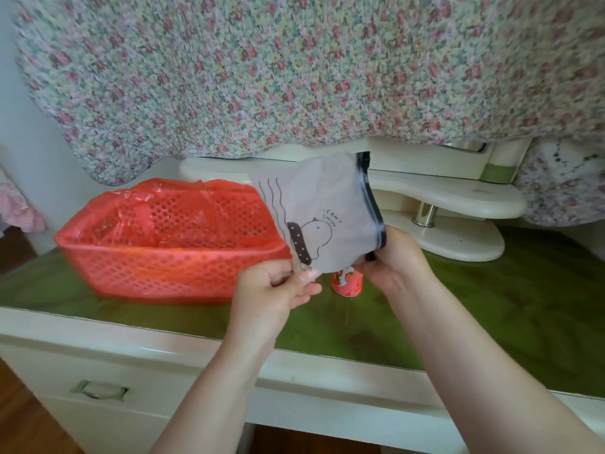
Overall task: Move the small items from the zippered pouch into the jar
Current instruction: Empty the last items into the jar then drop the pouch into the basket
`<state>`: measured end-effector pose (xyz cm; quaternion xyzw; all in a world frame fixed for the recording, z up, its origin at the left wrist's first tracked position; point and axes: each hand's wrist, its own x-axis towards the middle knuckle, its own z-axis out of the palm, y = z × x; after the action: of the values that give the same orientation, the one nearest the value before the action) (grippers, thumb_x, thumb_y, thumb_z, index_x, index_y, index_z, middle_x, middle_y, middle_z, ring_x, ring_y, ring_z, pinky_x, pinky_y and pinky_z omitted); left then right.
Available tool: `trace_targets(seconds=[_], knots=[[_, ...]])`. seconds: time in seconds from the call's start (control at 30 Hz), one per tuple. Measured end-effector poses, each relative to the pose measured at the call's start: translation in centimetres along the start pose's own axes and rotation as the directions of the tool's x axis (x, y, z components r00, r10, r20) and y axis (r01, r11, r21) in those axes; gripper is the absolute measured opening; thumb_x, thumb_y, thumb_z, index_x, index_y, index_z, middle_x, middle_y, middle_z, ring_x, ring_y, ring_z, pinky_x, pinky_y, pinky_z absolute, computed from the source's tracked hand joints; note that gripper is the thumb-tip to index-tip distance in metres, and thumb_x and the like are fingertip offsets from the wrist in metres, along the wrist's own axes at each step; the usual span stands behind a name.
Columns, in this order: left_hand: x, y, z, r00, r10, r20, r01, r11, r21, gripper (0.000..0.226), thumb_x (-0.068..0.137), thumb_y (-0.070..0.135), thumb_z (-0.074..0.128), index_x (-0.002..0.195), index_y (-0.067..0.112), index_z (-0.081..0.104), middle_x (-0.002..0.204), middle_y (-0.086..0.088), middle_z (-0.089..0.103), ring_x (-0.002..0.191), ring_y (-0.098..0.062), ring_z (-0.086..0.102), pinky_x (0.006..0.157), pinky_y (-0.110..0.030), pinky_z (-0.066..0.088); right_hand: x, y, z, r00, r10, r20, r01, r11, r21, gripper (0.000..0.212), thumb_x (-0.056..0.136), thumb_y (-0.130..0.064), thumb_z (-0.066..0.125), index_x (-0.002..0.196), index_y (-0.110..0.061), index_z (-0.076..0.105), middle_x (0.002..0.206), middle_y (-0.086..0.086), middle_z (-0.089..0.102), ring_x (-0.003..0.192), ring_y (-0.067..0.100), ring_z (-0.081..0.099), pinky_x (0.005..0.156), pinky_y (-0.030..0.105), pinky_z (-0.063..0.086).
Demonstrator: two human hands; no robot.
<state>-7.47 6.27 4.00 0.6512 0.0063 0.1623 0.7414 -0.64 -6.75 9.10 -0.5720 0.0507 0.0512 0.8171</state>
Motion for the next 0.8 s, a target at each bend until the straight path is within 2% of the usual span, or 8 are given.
trace_targets(seconds=[0.07, 0.13, 0.3, 0.4, 0.53, 0.63, 0.7, 0.8], knots=[[0.0, 0.3, -0.4, 1.0, -0.012, -0.005, 0.012, 1.0, 0.018, 0.021, 0.082, -0.001, 0.059, 0.074, 0.016, 0.068, 0.062, 0.011, 0.073, 0.061, -0.008, 0.07, 0.057, -0.015, 0.054, 0.2, -0.1, -0.1, 0.999, 0.048, -0.022, -0.046, 0.996, 0.08, 0.035, 0.08, 0.013, 0.035, 0.054, -0.007, 0.047, 0.032, 0.001, 0.048, 0.027, 0.011, 0.04, 0.033, 0.014, 0.035], [0.0, 0.7, -0.7, 1.0, -0.026, -0.011, 0.027, 0.999, 0.037, 0.026, 0.081, -0.002, 0.058, 0.069, 0.018, 0.068, 0.06, 0.011, 0.073, 0.058, -0.008, 0.069, 0.058, -0.017, 0.055, 0.3, -0.1, 0.1, 0.994, 0.105, -0.02, -0.101, 0.986, 0.135, 0.033, 0.081, 0.013, 0.034, 0.057, -0.007, 0.047, 0.042, 0.004, 0.049, 0.028, 0.01, 0.039, 0.031, 0.012, 0.034], [0.3, 1.5, -1.3, 0.997, -0.018, -0.079, 0.018, 1.0, 0.003, 0.021, 0.08, -0.001, 0.059, 0.066, 0.012, 0.068, 0.06, 0.001, 0.071, 0.049, -0.009, 0.064, 0.054, -0.018, 0.054, 0.4, 0.7, 0.6, 0.958, 0.274, 0.089, -0.288, 0.917, 0.276, 0.025, 0.087, 0.005, 0.038, 0.08, 0.0, 0.062, 0.073, 0.013, 0.067, 0.057, 0.022, 0.065, 0.044, 0.029, 0.056], [0.5, 1.9, -1.1, 0.987, 0.057, -0.15, -0.059, 0.998, -0.012, 0.018, 0.083, 0.002, 0.057, 0.07, 0.01, 0.065, 0.055, 0.003, 0.067, 0.042, -0.006, 0.056, 0.047, -0.017, 0.05, 0.4, 1.1, 0.8, 0.946, 0.31, 0.097, -0.324, 0.888, 0.326, 0.028, 0.091, -0.001, 0.037, 0.086, -0.002, 0.065, 0.063, 0.011, 0.073, 0.055, 0.024, 0.069, 0.045, 0.032, 0.058], [1.2, 2.3, -0.6, 0.952, 0.177, -0.25, -0.171, 0.984, 0.044, 0.021, 0.083, 0.002, 0.057, 0.069, 0.014, 0.064, 0.049, 0.009, 0.062, 0.041, -0.005, 0.05, 0.043, -0.017, 0.044, 0.3, 1.7, 1.4, 0.937, 0.328, 0.117, -0.347, 0.848, 0.401, 0.033, 0.09, -0.004, 0.039, 0.112, -0.005, 0.064, 0.097, 0.011, 0.072, 0.08, 0.027, 0.069, 0.066, 0.04, 0.057], [1.8, 2.5, -0.3, 0.918, 0.261, -0.297, -0.237, 0.965, 0.116, 0.028, 0.082, 0.005, 0.057, 0.062, 0.023, 0.063, 0.044, 0.014, 0.057, 0.041, -0.004, 0.048, 0.042, -0.02, 0.043, 0.4, 1.8, 1.7, 0.942, 0.313, 0.122, -0.334, 0.835, 0.438, 0.036, 0.089, -0.003, 0.04, 0.118, -0.005, 0.062, 0.112, 0.011, 0.069, 0.099, 0.028, 0.066, 0.071, 0.046, 0.055], [2.2, 2.3, -0.2, 0.885, 0.34, -0.318, -0.293, 0.937, 0.19, 0.026, 0.079, 0.013, 0.058, 0.059, 0.028, 0.061, 0.045, 0.016, 0.056, 0.047, -0.012, 0.048, 0.049, -0.029, 0.042, 0.2, 1.8, 1.8, 0.944, 0.3, 0.135, -0.328, 0.821, 0.467, 0.035, 0.088, -0.004, 0.043, 0.118, -0.006, 0.062, 0.113, 0.011, 0.068, 0.102, 0.028, 0.065, 0.068, 0.044, 0.057], [2.6, 2.1, 0.0, 0.838, 0.403, -0.368, -0.34, 0.913, 0.223, 0.016, 0.073, 0.022, 0.054, 0.06, 0.029, 0.06, 0.05, 0.012, 0.054, 0.055, -0.022, 0.046, 0.057, -0.04, 0.038, -0.1, 2.0, 2.1, 0.95, 0.278, 0.141, -0.311, 0.812, 0.495, 0.032, 0.087, -0.004, 0.043, 0.113, -0.009, 0.062, 0.096, 0.011, 0.068, 0.081, 0.026, 0.065, 0.047, 0.032, 0.058]])
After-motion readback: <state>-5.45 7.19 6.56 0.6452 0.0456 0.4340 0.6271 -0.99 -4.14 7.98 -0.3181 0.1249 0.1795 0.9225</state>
